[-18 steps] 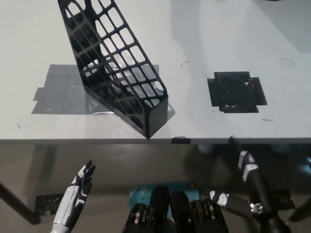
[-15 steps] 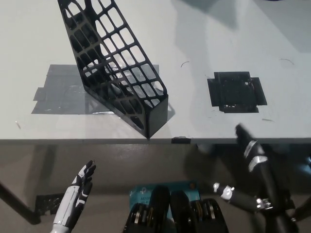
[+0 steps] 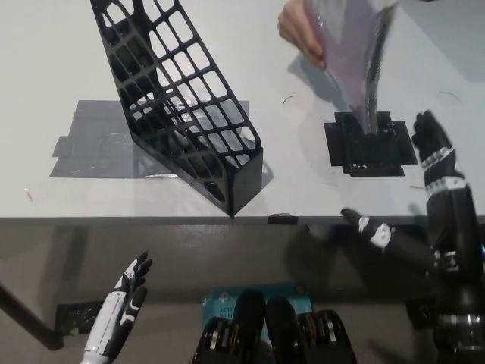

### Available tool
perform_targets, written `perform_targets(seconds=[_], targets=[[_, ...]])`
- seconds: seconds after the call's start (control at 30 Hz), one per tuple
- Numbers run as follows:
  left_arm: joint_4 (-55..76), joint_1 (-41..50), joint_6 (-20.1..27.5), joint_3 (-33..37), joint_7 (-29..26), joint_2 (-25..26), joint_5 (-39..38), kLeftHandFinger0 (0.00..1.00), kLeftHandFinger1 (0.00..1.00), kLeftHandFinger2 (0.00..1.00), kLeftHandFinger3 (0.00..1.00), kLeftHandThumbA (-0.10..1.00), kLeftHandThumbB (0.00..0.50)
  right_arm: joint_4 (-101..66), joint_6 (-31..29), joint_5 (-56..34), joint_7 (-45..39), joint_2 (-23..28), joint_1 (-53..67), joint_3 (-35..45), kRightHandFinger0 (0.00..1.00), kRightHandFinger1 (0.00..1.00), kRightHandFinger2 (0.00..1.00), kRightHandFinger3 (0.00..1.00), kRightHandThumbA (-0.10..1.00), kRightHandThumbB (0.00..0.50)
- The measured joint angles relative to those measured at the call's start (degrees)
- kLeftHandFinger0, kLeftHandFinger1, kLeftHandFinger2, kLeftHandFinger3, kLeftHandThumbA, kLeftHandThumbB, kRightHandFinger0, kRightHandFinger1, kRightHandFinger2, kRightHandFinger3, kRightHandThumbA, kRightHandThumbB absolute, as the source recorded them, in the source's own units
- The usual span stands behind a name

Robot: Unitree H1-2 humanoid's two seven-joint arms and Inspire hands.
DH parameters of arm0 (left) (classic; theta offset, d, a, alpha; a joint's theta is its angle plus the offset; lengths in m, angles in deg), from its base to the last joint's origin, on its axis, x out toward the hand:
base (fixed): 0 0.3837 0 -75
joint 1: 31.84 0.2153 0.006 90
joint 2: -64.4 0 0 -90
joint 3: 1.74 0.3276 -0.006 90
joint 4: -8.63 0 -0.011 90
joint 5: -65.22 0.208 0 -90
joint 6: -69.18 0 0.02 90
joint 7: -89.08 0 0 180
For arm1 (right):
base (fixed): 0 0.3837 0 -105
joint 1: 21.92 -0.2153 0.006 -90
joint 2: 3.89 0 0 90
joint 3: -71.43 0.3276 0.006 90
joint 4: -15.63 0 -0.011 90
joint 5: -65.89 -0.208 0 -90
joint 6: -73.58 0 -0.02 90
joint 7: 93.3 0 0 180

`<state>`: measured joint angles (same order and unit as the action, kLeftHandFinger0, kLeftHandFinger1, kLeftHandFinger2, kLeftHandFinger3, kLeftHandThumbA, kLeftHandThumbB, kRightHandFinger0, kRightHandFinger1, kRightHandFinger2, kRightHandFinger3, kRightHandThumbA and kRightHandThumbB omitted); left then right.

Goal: A person hands a notebook to the robot and the robot grabs it with its right hand and places it in the magazine stand kept in the centre of the desk infront of it.

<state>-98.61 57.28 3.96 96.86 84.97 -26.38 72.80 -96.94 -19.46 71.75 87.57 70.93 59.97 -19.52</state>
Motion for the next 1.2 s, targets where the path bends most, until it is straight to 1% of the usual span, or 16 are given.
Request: perform_targets(seconds=[0.1, 0.17, 0.27, 0.3, 0.43, 0.47, 0.57, 0.63, 0.77, 0.83, 1.17, 1.2], targets=[[0.0, 0.0, 0.0, 0.0, 0.0, 0.1, 0.0, 1.00, 1.00, 1.00, 1.00, 1.00, 0.500, 2.3, 0.3, 0.0, 0.6, 0.2, -1.9, 2.0, 1.00, 1.00, 1.00, 1.00, 1.00, 0.248], [0.0, 0.0, 0.0, 0.0, 0.0, 0.1, 0.0, 1.00, 1.00, 1.00, 1.00, 1.00, 0.500, 3.5, 0.5, -0.1, 1.0, 0.4, -3.0, 3.0, 1.00, 1.00, 1.00, 1.00, 1.00, 0.230], [0.0, 0.0, 0.0, 0.1, 0.0, 0.1, 0.0, 1.00, 1.00, 1.00, 1.00, 1.00, 0.500, 5.0, 0.7, -0.1, 1.4, 0.7, -4.9, 4.1, 1.00, 1.00, 1.00, 1.00, 1.00, 0.247], [0.0, 0.0, 0.0, 0.1, 0.0, 0.1, 0.0, 1.00, 1.00, 1.00, 1.00, 1.00, 0.500, 5.4, 1.0, -0.1, 1.5, 0.7, -5.4, 4.3, 1.00, 1.00, 1.00, 1.00, 1.00, 0.271], [0.0, 0.0, 0.0, 0.2, 0.0, 0.1, 0.0, 1.00, 1.00, 1.00, 1.00, 1.00, 0.500, 6.9, 2.0, 0.0, 1.9, 0.9, -7.3, 5.0, 1.00, 1.00, 1.00, 1.00, 1.00, 0.298], [0.0, 0.0, 0.0, 0.2, 0.0, 0.1, 0.0, 1.00, 1.00, 1.00, 1.00, 1.00, 0.500, 7.3, 2.2, 0.1, 2.0, 1.0, -7.7, 5.1, 1.00, 1.00, 1.00, 1.00, 1.00, 0.285], [0.0, 0.0, 0.0, 0.2, 0.0, 0.1, 0.0, 1.00, 1.00, 1.00, 1.00, 1.00, 0.500, 9.3, 2.8, 0.4, 2.4, 1.3, -9.8, 5.2, 1.00, 1.00, 1.00, 1.00, 1.00, 0.287], [0.0, 0.0, 0.0, 0.2, 0.0, 0.1, 0.0, 1.00, 1.00, 1.00, 1.00, 1.00, 0.500, 10.7, 3.2, 0.9, 2.6, 1.3, -11.3, 5.2, 1.00, 1.00, 1.00, 1.00, 1.00, 0.276], [0.0, 0.0, 0.0, 0.3, 0.0, 0.1, 0.0, 1.00, 1.00, 1.00, 1.00, 1.00, 0.500, 13.9, 3.9, 1.5, 2.8, 1.5, -14.6, 5.1, 1.00, 1.00, 1.00, 1.00, 1.00, 0.286], [0.0, 0.0, 0.0, 0.4, 0.0, 0.1, 0.0, 1.00, 1.00, 1.00, 1.00, 1.00, 0.500, 16.5, 4.4, 2.0, 2.8, 1.8, -17.1, 4.9, 1.00, 1.00, 1.00, 1.00, 1.00, 0.269], [0.0, -0.1, 0.0, 0.5, 0.0, 0.2, 0.1, 1.00, 1.00, 1.00, 1.00, 1.00, 0.500, 24.7, 5.1, 2.8, 3.3, 3.0, -24.2, 4.7, 1.00, 1.00, 1.00, 1.00, 1.00, 0.263], [0.0, -0.1, 0.0, 0.5, 0.0, 0.2, 0.1, 1.00, 1.00, 1.00, 1.00, 1.00, 0.500, 25.4, 5.1, 2.9, 3.4, 3.2, -24.9, 4.7, 1.00, 1.00, 1.00, 1.00, 1.00, 0.273]])
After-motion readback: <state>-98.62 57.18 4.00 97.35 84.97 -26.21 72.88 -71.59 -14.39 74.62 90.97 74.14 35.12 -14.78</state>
